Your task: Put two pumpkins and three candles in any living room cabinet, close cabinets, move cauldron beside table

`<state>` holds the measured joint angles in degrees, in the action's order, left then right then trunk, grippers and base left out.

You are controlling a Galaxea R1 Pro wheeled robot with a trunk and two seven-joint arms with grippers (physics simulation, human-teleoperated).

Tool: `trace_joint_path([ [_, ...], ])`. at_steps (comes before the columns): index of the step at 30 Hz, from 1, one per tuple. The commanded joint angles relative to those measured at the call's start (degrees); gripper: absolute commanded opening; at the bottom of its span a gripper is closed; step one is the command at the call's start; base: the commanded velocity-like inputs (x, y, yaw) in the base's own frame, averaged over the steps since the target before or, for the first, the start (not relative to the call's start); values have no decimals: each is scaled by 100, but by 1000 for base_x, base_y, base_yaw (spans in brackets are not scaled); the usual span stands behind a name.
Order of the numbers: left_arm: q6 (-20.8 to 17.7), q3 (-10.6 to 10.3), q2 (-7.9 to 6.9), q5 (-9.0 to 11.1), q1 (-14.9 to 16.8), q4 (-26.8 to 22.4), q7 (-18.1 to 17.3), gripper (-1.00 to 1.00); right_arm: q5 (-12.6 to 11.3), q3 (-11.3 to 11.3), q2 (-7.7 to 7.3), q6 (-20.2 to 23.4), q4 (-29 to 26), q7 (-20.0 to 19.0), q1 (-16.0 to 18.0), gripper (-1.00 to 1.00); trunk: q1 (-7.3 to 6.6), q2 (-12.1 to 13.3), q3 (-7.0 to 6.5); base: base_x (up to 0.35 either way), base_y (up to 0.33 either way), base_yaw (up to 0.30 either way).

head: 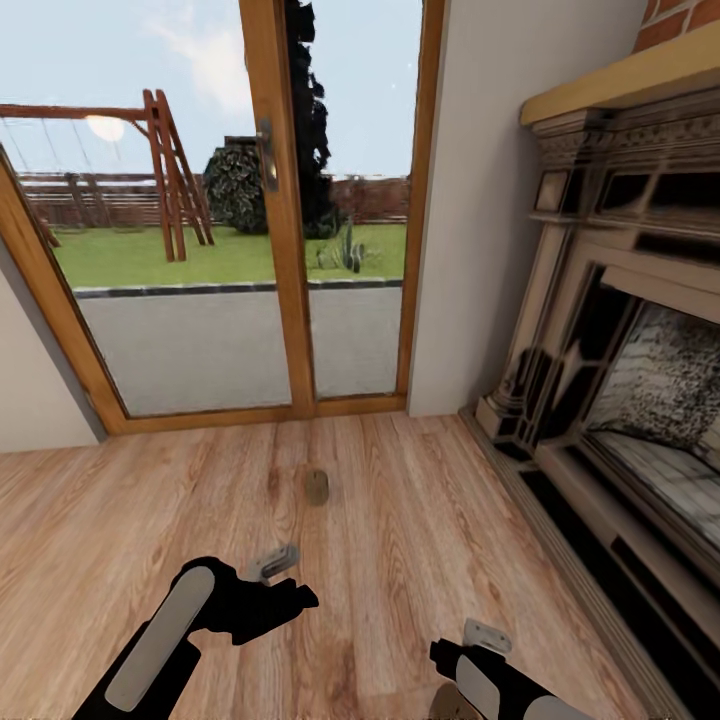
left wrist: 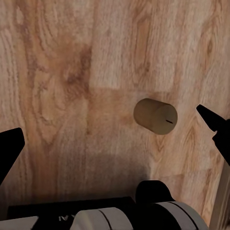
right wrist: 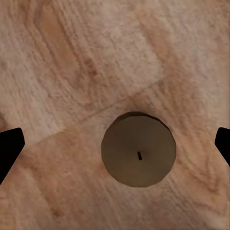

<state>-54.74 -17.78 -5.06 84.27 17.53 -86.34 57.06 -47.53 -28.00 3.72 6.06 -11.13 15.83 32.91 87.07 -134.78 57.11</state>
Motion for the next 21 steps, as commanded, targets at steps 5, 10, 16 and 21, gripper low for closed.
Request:
trace_joint_path([
  [5, -2, -6, -8, 50, 5, -5, 60, 100, -31, -48, -3, -52, -5, 42, 4, 100, 109, -204, 96, 0, 0, 0],
  [10, -2, 22, -17, 51, 5, -5, 53, 100, -34, -48, -3, -75, -4, 42, 2, 100, 219, -405, 185, 0, 0, 0],
  [16, -2, 43, -35, 54, 5, -11, 51, 100, -32, -48, -3, -80, -3, 42, 1, 100, 351, -646, 293, 0, 0, 0],
  [21, -2, 51, -44, 54, 5, -13, 51, 100, -32, -48, -3, -84, -3, 42, 4, 100, 461, -846, 383, 0, 0, 0],
])
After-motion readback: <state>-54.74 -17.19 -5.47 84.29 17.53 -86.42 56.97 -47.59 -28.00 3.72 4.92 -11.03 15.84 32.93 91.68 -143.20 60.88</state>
